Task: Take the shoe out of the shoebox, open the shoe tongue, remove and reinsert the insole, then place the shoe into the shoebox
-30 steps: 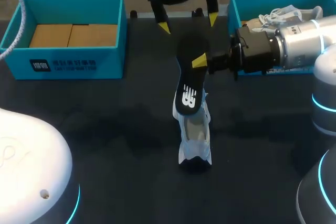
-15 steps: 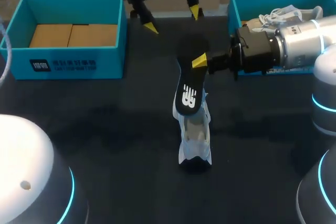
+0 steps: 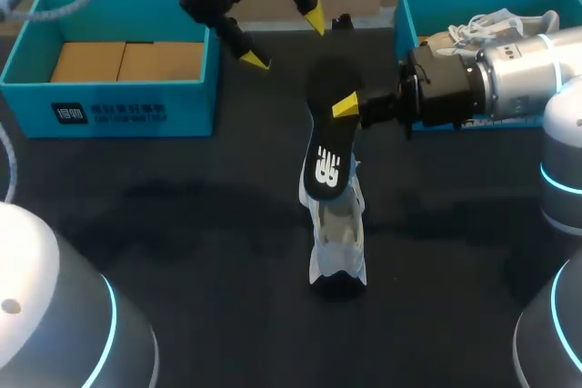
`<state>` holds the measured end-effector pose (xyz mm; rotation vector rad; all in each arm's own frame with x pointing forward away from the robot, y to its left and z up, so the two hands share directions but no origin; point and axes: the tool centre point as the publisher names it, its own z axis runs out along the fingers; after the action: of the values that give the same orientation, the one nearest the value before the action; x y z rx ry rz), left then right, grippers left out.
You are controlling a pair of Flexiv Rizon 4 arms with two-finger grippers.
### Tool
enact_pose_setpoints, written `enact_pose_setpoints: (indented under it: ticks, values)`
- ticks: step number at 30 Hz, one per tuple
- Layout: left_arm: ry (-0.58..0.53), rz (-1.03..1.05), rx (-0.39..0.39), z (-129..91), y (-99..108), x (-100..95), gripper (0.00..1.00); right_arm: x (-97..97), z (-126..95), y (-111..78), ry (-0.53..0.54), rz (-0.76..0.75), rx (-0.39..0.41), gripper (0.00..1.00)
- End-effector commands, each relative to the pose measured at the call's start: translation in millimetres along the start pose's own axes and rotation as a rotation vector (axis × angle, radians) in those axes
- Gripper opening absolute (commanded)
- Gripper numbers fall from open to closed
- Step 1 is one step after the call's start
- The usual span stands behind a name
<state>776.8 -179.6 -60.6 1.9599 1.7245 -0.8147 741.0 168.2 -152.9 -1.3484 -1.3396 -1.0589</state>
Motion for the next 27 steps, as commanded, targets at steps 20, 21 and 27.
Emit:
enact_pose_setpoints:
  ticks: [20,21,27]
  values:
    - [-0.067,-0.027,-0.027,15.5,-1.1,16.5,1.0,0.1,1.5,-0.4,-0.002,0.001,-0.002,0.0]
    - [-0.067,-0.027,-0.027,15.5,-1.1,16.5,1.0,0.1,1.5,-0.4,-0.002,0.001,-0.002,0.0]
    - [-0.149,0.001,-0.015,29.0,-0.1,45.7,1.0,0.1,1.5,-0.4,-0.002,0.001,-0.002,0.0]
